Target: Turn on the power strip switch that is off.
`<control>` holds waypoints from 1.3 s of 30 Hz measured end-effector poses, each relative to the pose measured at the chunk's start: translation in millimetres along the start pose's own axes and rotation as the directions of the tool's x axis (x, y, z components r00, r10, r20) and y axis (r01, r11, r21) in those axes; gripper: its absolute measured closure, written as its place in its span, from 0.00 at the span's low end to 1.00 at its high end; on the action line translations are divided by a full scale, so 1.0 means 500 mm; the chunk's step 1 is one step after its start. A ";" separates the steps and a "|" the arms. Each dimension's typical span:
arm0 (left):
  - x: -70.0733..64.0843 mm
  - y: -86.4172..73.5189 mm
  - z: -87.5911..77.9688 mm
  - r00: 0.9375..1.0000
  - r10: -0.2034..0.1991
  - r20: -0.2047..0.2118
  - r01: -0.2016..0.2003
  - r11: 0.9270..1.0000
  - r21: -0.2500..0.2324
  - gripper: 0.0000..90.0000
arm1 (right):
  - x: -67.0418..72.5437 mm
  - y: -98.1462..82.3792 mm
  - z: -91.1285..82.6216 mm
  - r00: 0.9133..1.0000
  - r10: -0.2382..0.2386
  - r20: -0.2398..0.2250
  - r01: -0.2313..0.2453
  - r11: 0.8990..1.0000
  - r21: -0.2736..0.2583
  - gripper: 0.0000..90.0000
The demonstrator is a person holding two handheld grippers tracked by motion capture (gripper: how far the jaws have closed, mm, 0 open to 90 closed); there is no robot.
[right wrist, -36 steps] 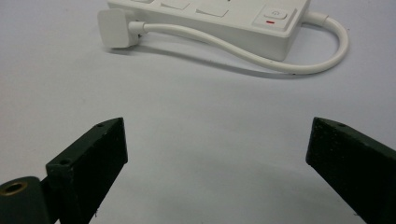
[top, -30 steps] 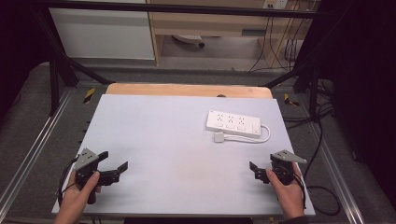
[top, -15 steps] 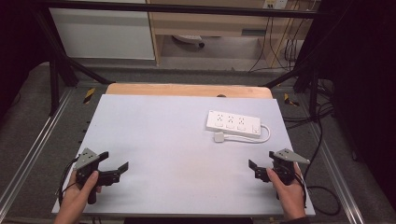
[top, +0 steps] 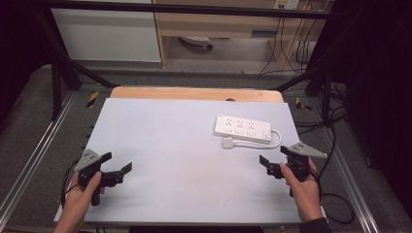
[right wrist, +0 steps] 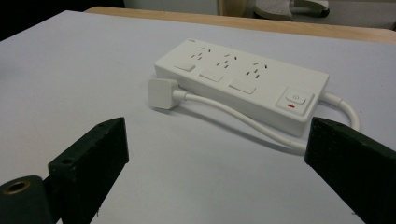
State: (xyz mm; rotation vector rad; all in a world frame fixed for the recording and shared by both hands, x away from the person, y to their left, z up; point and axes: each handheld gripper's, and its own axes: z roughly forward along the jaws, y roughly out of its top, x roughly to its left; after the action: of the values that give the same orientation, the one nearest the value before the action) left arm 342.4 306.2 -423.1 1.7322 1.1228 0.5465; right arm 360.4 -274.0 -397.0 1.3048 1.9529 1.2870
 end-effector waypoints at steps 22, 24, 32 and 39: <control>0.002 -0.016 -0.009 1.000 -0.005 -0.010 0.005 0.999 0.041 0.07 | -0.011 0.107 0.007 1.000 -0.010 -0.019 0.009 0.997 -0.075 0.03; 0.001 -0.016 -0.009 1.000 -0.005 -0.006 0.006 0.999 0.041 0.07 | -0.015 0.114 0.009 1.000 -0.004 -0.020 0.002 0.997 -0.083 0.03; -0.003 -0.018 -0.005 1.000 0.001 -0.009 -0.001 0.999 0.053 0.07 | -0.027 0.141 0.019 1.000 -0.005 -0.012 0.003 0.996 -0.091 0.03; -0.004 -0.019 -0.005 1.000 0.001 0.002 -0.001 0.998 0.059 0.07 | -0.034 0.166 0.032 1.000 -0.010 0.006 0.010 0.995 -0.097 0.03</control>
State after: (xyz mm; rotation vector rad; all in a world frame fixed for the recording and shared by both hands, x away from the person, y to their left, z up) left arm 335.3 306.5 -430.2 1.7843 1.1467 0.5167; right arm 418.4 -272.6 -333.2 1.2486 1.8664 1.3543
